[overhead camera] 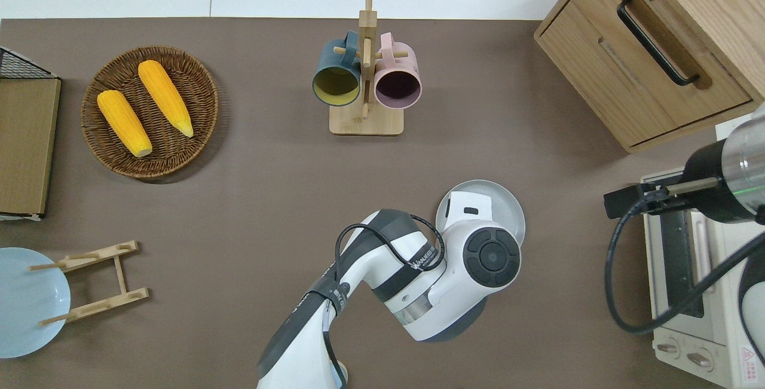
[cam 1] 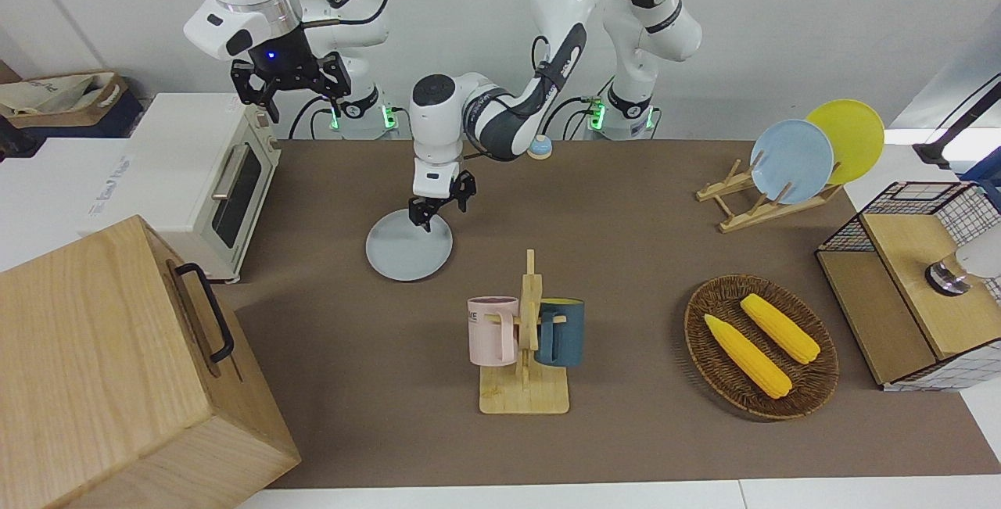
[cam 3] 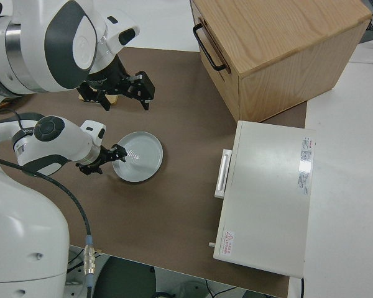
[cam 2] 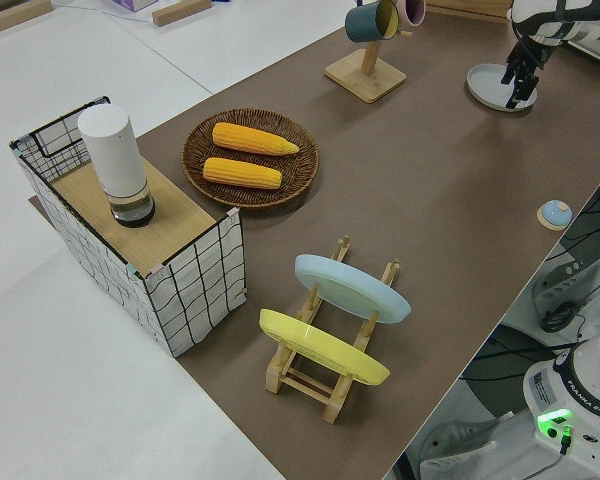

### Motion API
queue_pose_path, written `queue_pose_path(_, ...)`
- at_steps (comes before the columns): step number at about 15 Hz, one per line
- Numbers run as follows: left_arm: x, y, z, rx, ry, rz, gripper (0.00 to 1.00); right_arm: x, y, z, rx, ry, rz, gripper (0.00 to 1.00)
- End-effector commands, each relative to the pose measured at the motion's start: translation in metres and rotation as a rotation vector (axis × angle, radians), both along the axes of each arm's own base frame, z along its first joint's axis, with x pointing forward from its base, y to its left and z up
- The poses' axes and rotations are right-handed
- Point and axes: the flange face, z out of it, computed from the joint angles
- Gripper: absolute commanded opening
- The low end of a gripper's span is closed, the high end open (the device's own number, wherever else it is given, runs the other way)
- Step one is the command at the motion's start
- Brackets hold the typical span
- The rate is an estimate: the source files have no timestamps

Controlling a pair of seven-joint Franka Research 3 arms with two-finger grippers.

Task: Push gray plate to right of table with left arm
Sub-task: 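Push the gray plate with the left gripper across the table toward the toaster oven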

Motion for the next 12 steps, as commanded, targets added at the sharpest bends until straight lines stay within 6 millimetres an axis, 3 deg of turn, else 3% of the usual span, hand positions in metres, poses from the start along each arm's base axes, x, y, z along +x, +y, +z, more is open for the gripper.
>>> queue_pose_path(1, 0.022, 0.028, 0.034, 0.035, -0.016, -0.019, 0.99, -0.002, -0.002, 0.004, 0.009, 0.005, -0.006, 0.983)
queue_pose_path(4, 0.035, 0.059, 0.056, 0.104, 0.047, -0.154, 0.99, -0.002, -0.002, 0.004, 0.009, 0.005, -0.008, 0.983)
queue_pose_path(8, 0.076, 0.112, 0.107, 0.152, 0.129, -0.208, 0.99, -0.002, -0.002, 0.004, 0.009, 0.005, -0.006, 0.983)
queue_pose_path(12, 0.100, 0.170, 0.159, 0.128, 0.114, -0.309, 0.99, -0.002, -0.002, 0.004, 0.009, 0.005, -0.006, 0.983)
